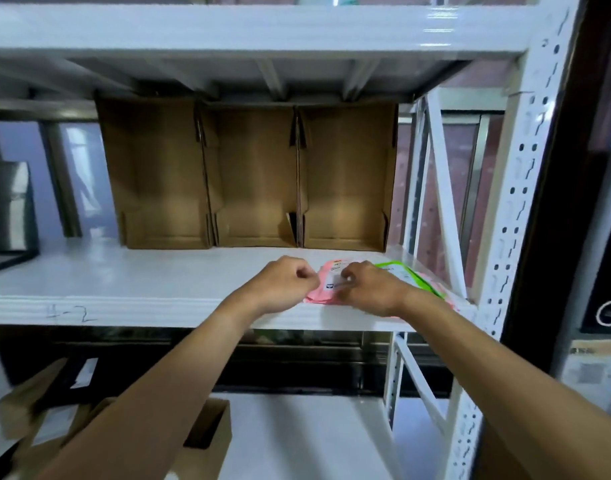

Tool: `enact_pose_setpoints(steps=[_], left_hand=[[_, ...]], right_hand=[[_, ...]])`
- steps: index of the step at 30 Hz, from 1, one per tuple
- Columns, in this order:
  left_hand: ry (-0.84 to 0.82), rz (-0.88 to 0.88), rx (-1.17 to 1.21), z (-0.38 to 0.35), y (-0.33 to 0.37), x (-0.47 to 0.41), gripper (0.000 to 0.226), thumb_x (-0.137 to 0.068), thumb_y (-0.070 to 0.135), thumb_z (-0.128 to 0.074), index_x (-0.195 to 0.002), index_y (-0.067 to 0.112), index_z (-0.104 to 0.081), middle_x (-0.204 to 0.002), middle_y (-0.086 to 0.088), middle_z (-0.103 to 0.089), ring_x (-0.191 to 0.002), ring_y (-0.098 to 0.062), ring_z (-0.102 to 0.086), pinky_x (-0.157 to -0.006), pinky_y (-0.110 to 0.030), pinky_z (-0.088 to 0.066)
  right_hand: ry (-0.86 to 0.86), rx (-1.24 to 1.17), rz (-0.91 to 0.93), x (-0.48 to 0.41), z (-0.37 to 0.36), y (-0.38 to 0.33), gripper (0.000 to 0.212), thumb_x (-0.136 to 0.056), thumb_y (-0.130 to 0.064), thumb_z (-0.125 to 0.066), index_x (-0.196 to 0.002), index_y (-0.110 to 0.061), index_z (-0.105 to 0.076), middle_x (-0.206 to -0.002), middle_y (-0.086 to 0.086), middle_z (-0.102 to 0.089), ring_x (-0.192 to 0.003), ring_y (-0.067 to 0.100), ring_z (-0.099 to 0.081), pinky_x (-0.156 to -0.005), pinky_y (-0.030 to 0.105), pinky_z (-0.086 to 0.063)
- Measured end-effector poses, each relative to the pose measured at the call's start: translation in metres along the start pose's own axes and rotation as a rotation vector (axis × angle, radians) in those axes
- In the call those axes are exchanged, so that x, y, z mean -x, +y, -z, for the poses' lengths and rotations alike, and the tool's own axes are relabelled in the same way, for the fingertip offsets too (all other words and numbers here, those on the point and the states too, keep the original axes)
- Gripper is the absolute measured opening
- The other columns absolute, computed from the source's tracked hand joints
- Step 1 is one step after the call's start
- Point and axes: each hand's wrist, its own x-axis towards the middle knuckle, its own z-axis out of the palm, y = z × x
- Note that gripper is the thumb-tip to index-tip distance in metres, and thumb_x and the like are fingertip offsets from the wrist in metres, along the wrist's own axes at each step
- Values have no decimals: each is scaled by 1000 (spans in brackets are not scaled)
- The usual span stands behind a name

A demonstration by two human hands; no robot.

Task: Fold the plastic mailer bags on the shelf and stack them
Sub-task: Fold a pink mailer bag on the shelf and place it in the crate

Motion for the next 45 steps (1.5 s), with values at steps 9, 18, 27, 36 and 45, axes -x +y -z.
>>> enact_pose_setpoints(steps=[9, 18, 27, 36, 45], left_hand=[[94, 14, -245, 30, -58, -15, 22, -99, 27, -54, -115, 20, -68, -124, 2, -66, -113, -19, -60, -96, -32, -48], [84, 31, -320, 28, -102, -38, 43, -108, 40, -34, -144, 25, -50, -153, 2, -47, -137, -22, -44, -108, -34, -34], [-94, -20, -459, 41, -98, -48, 39, -108, 31, -32, -142, 21, -49, -145, -2, -51, -130, -22, -46, -108, -36, -36], [66, 51, -218, 48, -114, -61, 25, -97, 14, -43, -101, 10, -68, -97, -10, -69, -88, -30, -63, -68, -34, -47], [39, 71, -233, 43, -117, -67, 35, -103, 21, -35, -123, 13, -62, -116, -10, -67, -101, -29, -62, -80, -34, -48]], right_hand=[[-56, -88, 212, -19, -44, -48, 50, -94, -23, -59, -143, -16, -48, -147, 6, -46, -132, 20, -48, -106, 25, -35], [-47, -328, 285, -43, -72, -63, 37, -94, -20, -62, -131, -23, -61, -130, -3, -51, -114, 12, -53, -100, 24, -39], [92, -32, 166, -96, -68, -93, 27, -97, -32, -52, -81, -17, -68, -96, 4, -64, -80, 16, -59, -64, 27, -43], [103, 342, 161, -110, -85, -117, 35, -103, -27, -36, -131, -9, -49, -135, 14, -52, -121, 35, -50, -95, 41, -41], [-37, 242, 132, -123, -96, -104, 48, -109, -28, -20, -155, -18, -29, -161, 7, -29, -147, 26, -27, -117, 35, -21]])
